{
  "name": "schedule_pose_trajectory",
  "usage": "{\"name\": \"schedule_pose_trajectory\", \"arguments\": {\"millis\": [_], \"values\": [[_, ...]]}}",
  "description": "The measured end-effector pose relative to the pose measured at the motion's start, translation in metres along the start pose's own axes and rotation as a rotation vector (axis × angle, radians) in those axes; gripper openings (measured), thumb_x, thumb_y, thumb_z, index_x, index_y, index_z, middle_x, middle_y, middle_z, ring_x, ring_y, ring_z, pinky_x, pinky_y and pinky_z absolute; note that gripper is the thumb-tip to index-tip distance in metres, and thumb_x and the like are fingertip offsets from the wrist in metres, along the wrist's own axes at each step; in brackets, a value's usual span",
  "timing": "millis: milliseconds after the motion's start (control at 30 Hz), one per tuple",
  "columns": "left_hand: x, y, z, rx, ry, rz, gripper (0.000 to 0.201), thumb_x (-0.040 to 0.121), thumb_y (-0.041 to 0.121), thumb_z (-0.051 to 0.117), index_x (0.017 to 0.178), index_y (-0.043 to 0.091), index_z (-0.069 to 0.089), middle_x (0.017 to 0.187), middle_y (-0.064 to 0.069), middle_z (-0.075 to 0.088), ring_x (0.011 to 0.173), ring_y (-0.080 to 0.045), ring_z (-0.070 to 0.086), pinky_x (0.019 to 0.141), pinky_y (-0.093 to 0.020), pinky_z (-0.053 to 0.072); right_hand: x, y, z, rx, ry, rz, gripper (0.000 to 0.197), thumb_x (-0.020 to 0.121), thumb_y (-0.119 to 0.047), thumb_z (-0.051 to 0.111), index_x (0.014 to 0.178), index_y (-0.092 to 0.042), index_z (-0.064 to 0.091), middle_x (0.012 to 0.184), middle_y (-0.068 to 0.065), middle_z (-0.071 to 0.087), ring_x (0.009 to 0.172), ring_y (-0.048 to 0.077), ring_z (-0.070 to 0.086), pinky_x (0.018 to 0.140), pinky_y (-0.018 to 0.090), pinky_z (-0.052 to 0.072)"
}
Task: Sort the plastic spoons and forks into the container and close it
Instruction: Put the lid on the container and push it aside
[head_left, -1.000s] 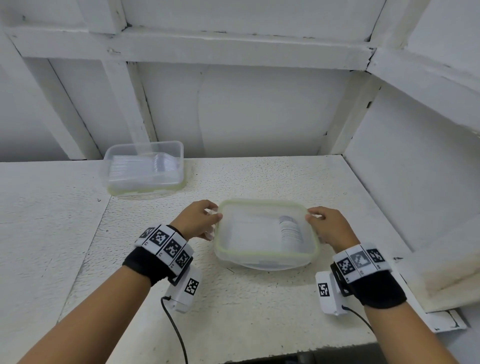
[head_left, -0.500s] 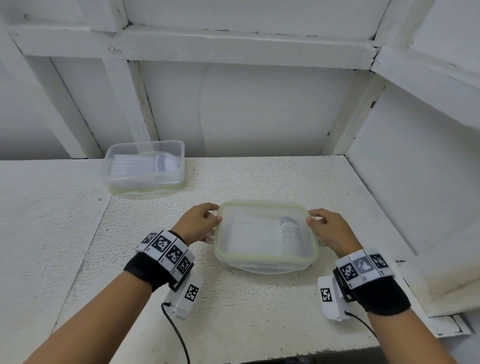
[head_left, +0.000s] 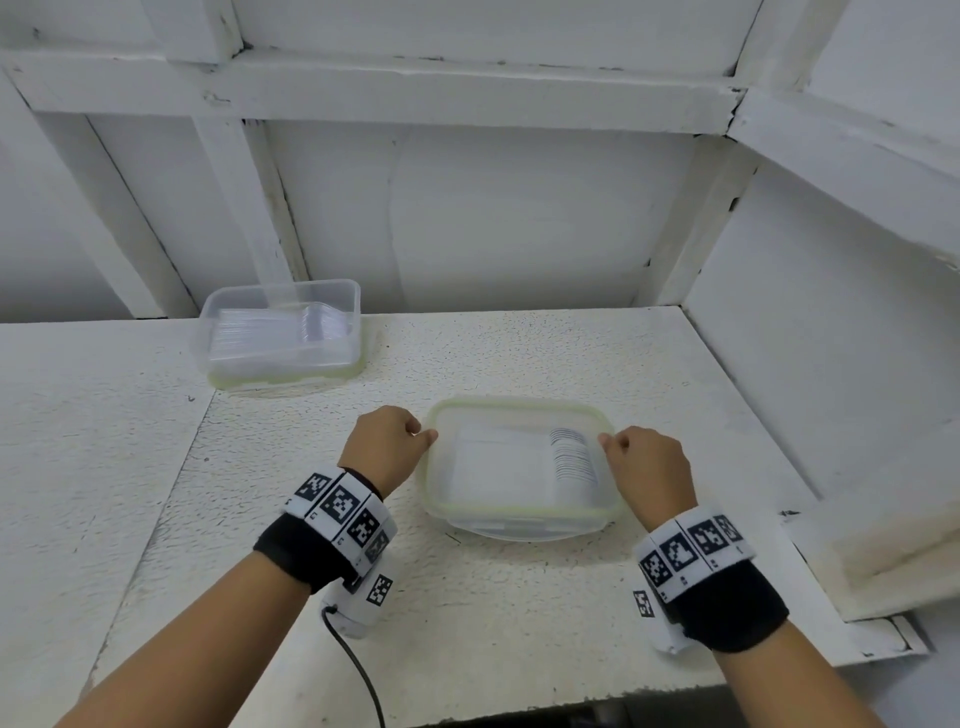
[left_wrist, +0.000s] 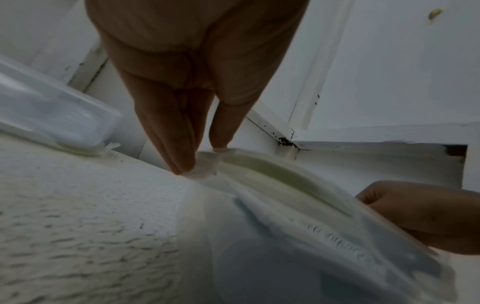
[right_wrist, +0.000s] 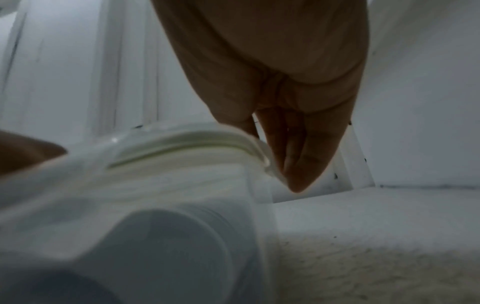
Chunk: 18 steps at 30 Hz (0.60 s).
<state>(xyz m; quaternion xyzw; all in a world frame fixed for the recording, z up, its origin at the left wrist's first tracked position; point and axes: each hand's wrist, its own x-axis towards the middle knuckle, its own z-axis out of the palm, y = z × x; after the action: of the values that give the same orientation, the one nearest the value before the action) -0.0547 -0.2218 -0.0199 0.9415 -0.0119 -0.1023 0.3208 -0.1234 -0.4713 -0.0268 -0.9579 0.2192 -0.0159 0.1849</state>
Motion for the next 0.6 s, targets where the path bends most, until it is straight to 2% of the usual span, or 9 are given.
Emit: {"name": "schedule_pose_trajectory", "arguments": {"millis": [67,133,233,333,433,500,567,600], "values": [[-0.001,0.001,0.0,-0.029,0.005,0.001,0.03,0.09,0.026,0.059,0.088,-0.003,0.068,0.088,-0.017,0.069,0.083,-0.029,0.066,0.076,-0.033,0.05,0.0,-0.002,-0.001,0.012,0.003,0.021,0.038,0.098,-0.031,0.043,0.068,-0.01,0.051,0.064,-0.001,0.049,0.066,0.018,0.047,0.048,0.023,0.027],[-0.003,0.002,-0.001,-0.073,0.006,-0.006,0.026,0.089,0.022,0.059,0.084,-0.002,0.068,0.087,-0.02,0.07,0.082,-0.03,0.066,0.077,-0.033,0.052,0.0,-0.002,-0.001,0.069,-0.004,0.058,0.037,0.098,-0.029,0.045,0.066,-0.01,0.049,0.063,0.0,0.049,0.067,0.019,0.047,0.051,0.024,0.028],[-0.002,0.002,0.001,-0.188,-0.007,-0.038,0.02,0.089,0.018,0.06,0.084,-0.001,0.067,0.08,-0.013,0.068,0.076,-0.025,0.066,0.08,-0.037,0.056,0.001,-0.001,-0.002,0.126,-0.007,0.092,0.044,0.097,-0.026,0.047,0.054,-0.017,0.039,0.057,-0.002,0.044,0.066,0.021,0.046,0.051,0.023,0.028],[-0.002,0.001,0.003,-0.219,-0.003,-0.048,0.016,0.089,0.018,0.061,0.085,0.003,0.066,0.079,-0.008,0.065,0.078,-0.023,0.066,0.081,-0.039,0.056,0.001,-0.002,0.0,0.229,-0.006,0.133,0.048,0.096,-0.022,0.048,0.05,-0.017,0.035,0.053,-0.002,0.04,0.054,0.015,0.04,0.049,0.024,0.027],[-0.002,0.0,0.002,-0.21,-0.008,-0.045,0.015,0.089,0.019,0.06,0.086,0.004,0.064,0.086,-0.011,0.067,0.079,-0.024,0.066,0.081,-0.04,0.056,0.0,0.0,0.001,0.252,-0.01,0.139,0.045,0.097,-0.023,0.046,0.053,-0.012,0.041,0.056,0.001,0.045,0.053,0.011,0.038,0.048,0.021,0.029],[-0.002,0.0,0.0,-0.187,-0.044,-0.052,0.018,0.09,0.022,0.059,0.095,0.005,0.062,0.096,-0.012,0.067,0.08,-0.024,0.066,0.08,-0.039,0.056,0.004,0.003,-0.002,0.287,-0.069,0.125,0.04,0.095,-0.024,0.049,0.065,0.0,0.055,0.067,0.01,0.058,0.06,0.018,0.048,0.058,0.026,0.042],[-0.003,0.004,-0.001,-0.042,-0.094,-0.016,0.029,0.091,0.025,0.056,0.115,0.009,0.054,0.11,-0.011,0.062,0.089,-0.024,0.063,0.081,-0.036,0.053,0.01,0.004,-0.009,0.289,-0.159,0.102,0.034,0.094,-0.025,0.052,0.094,0.007,0.064,0.093,0.019,0.067,0.081,0.028,0.06,0.079,0.035,0.052],[-0.004,0.006,-0.002,0.067,-0.089,0.052,0.037,0.091,0.026,0.055,0.126,0.013,0.048,0.119,-0.011,0.057,0.098,-0.024,0.058,0.085,-0.035,0.049,0.013,0.002,-0.013,0.235,-0.211,0.077,0.036,0.094,-0.025,0.052,0.112,0.005,0.06,0.111,0.02,0.063,0.098,0.031,0.06,0.089,0.037,0.05]]}}
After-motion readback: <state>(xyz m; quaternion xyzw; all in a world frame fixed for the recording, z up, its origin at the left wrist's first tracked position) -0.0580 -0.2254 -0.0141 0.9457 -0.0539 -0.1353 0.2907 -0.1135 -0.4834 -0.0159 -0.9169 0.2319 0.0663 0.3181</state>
